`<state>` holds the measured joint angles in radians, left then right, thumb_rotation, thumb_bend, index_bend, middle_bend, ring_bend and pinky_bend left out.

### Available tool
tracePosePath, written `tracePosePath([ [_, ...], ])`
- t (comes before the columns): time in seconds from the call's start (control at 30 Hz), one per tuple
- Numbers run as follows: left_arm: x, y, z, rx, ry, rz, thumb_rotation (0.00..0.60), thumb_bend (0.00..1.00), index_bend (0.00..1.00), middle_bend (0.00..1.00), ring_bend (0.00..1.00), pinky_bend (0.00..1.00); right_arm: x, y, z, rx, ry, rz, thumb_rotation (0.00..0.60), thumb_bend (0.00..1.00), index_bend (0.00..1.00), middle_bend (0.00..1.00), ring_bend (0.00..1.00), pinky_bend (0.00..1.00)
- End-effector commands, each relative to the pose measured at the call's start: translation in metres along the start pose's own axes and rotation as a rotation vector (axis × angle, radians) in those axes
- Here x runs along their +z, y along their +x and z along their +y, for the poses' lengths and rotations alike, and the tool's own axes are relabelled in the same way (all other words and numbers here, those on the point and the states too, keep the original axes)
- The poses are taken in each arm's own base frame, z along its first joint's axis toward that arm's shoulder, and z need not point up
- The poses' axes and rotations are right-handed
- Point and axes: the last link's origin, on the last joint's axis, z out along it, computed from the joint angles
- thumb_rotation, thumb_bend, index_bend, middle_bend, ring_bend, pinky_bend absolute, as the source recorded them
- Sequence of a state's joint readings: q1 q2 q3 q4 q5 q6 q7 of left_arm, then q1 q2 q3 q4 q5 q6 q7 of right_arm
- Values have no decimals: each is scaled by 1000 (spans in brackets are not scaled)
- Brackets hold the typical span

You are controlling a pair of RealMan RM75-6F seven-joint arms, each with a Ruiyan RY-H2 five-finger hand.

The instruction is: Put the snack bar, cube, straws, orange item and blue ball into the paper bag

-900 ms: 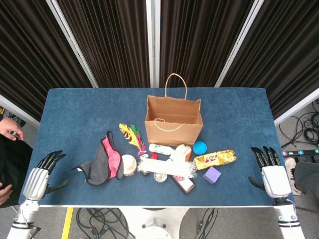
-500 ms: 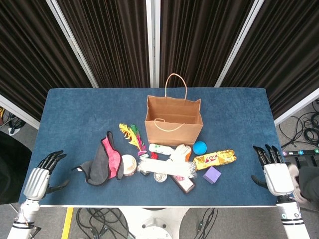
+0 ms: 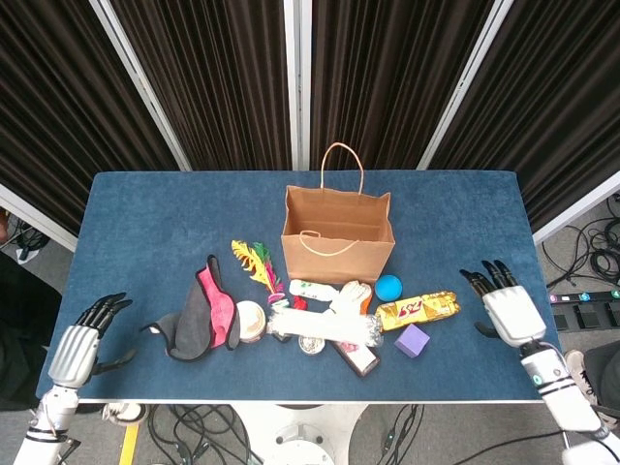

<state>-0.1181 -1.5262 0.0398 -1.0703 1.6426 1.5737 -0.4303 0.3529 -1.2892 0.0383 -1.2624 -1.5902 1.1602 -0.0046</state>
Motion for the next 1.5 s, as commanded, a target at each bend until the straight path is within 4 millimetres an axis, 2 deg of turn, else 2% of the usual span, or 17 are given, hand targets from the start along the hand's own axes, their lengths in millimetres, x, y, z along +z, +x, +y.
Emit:
tracePosePath([
  [0.03,0,1,-1,0,3,0,600,239,242,232,151,239,13,-6,-8,25,38,-30,600,70,103,201,27,0],
  [0.4,1,1,-2,0,1,-9,600,239,242,232,151,239,28,-28,-24,128,59,-84,600,69,103,198,27,0],
  [0.93,-1,1,-4,9,0,-16,600,239,242,232,151,238,45,-46,-40,185,91,-113,600,96,110,213,42,18],
  [1.23,-1,0,-4,7,3,-19,600,238,241,232,151,239,48,-50,-46,200,102,-100,600,191,242,304,151,131],
  [1.5,-2,0,-5,5,4,-19,600,239,242,232,151,239,50,-49,-45,198,95,-96,600,214,307,342,194,168],
])
